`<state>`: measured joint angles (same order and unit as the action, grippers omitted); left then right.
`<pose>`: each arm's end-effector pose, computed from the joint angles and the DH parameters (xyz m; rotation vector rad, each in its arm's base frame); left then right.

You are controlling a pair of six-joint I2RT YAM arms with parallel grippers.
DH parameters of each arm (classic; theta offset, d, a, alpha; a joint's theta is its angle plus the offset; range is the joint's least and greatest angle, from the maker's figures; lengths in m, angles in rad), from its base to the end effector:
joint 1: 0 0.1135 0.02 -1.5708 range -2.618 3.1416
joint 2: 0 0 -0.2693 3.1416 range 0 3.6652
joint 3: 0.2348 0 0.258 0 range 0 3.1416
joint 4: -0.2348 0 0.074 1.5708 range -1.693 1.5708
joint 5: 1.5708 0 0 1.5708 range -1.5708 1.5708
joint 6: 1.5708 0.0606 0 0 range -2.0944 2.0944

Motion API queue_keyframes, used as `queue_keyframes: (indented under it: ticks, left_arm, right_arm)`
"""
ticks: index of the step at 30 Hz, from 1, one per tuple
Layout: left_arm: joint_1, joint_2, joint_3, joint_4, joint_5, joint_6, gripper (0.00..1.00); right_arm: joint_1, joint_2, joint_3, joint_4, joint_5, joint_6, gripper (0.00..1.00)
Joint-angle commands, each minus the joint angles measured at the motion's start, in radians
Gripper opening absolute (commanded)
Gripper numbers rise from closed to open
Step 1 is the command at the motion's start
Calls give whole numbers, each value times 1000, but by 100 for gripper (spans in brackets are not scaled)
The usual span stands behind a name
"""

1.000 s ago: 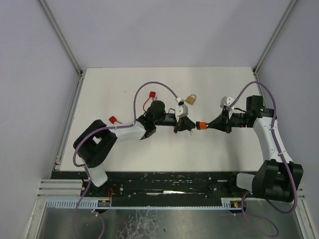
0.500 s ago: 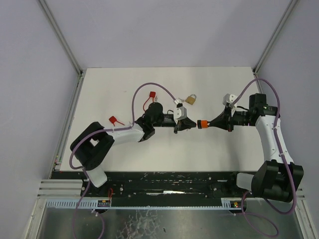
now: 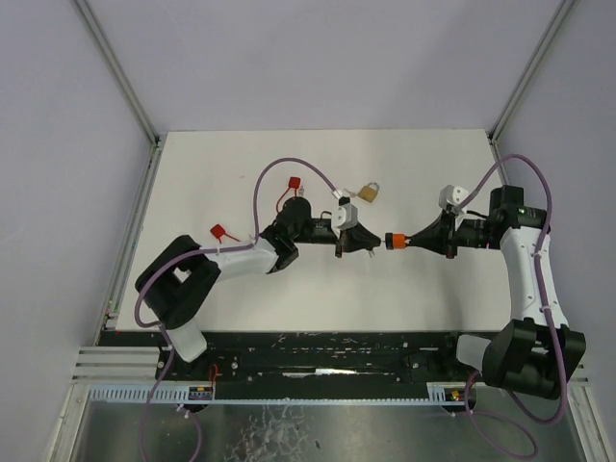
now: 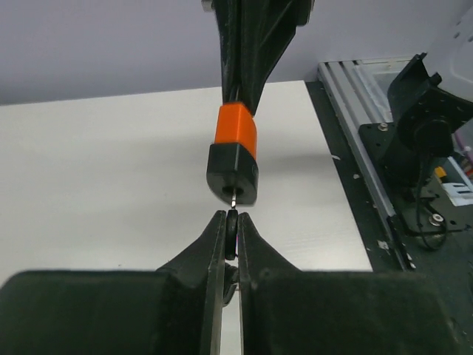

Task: Lock with the key
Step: Lock the lock, then place the key at the center of the board.

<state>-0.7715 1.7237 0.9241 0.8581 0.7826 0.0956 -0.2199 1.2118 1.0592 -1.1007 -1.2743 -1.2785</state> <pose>0.2539 -0.3065 0.2484 1.2279 1.0876 -1.1132 0.2187 0.0105 0.2997 -1.1690 1.5466 0.8334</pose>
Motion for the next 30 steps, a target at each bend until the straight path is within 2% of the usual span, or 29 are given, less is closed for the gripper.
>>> queue_keyframes:
  ticks: [1,5,6,9,12,16,19,23,25,30]
  left_arm:
    - [71,57,24,51,138,-162,0]
    - [65,78,-10,273,10,-294,0]
    - [59,75,-26,287,-33,-270,0]
    - [40,14,-56,149,-162,-93,0]
    - [46,-36,-124,184,-271,-79,0]
    - [72,-32,-153,253,-317,-202,0]
    - [68,-15,-106,154,-331,-278,0]
    - [43,28,0,-88,-460,-425,0]
    - [33,78,65,-172,-507,-503,0]
    - [-9,250,194,-232,-544,-645,0]
  right_arm:
    - [-8,-41,12,-42,18,-95,0]
    - [140,-50,-62,220,100,158,0]
    - [148,-49,-71,256,108,198,0]
    - [148,-37,-34,284,174,264,0]
    - [61,-41,-1,298,200,341,0]
    - [-38,-54,-16,335,193,391,0]
    - [-58,-59,-45,448,236,524,0]
    - [-60,-11,-112,618,263,724,0]
    - [-60,36,-120,639,243,755,0]
    - [-62,146,-106,646,270,809,0]
